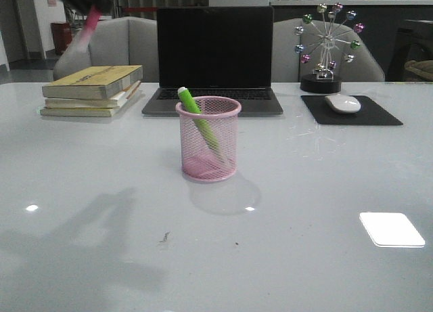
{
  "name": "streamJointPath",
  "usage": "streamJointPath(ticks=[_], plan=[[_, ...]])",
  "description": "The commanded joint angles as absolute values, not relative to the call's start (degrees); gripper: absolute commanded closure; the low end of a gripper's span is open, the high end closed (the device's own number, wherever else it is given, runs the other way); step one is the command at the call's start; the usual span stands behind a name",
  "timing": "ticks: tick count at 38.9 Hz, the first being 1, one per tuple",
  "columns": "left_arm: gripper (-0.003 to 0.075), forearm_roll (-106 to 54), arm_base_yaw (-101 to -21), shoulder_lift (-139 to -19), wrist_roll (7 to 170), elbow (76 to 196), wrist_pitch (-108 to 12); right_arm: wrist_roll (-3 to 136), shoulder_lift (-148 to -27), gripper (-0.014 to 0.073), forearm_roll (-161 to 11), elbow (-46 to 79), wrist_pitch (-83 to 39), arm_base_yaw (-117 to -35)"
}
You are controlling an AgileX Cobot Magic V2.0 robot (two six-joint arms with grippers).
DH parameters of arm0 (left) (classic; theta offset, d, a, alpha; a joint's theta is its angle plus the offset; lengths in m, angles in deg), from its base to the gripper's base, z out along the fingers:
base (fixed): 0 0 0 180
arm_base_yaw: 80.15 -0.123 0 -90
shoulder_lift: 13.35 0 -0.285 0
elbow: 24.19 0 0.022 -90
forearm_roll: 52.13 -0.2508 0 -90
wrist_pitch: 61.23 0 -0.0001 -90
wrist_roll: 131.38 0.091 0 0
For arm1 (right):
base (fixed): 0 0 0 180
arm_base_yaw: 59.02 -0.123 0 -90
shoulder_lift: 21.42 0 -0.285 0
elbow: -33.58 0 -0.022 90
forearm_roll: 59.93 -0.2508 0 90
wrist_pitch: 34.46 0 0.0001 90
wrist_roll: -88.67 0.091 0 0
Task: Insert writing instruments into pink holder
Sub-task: 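Carry the pink marker with the left gripper above the holder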
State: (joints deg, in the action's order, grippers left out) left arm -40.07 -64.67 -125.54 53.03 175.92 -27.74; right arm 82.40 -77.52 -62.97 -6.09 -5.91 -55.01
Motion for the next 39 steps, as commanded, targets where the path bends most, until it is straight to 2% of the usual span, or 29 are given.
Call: streamJointPath(ticks=[1, 12, 28, 39], plan=[[0.0628, -38.6, -61.7, -120.8, 53.0, 177.7, -37.2, 82.0, -76.8, 0.0221, -63.1, -4.4, -9.3, -54.6], [0.0628, -34.2, -53.6, -120.4, 53.0, 171.5, -56.6, 82.0, -76.8, 0.0221, -63.1, -4.4, -9.1, -54.6], [0.0628, -27.1, -43.4, -120.5, 50.6, 151.6, -92.5, 82.0, -76.8, 0.0221, -63.1, -4.4, -8.4, -54.6], [0.0628, -27.6, -43.0, -125.7, 40.3, 147.0, -96.6, 82.0, -76.9, 0.0221, -63.1, -4.4, -8.2, -54.6]])
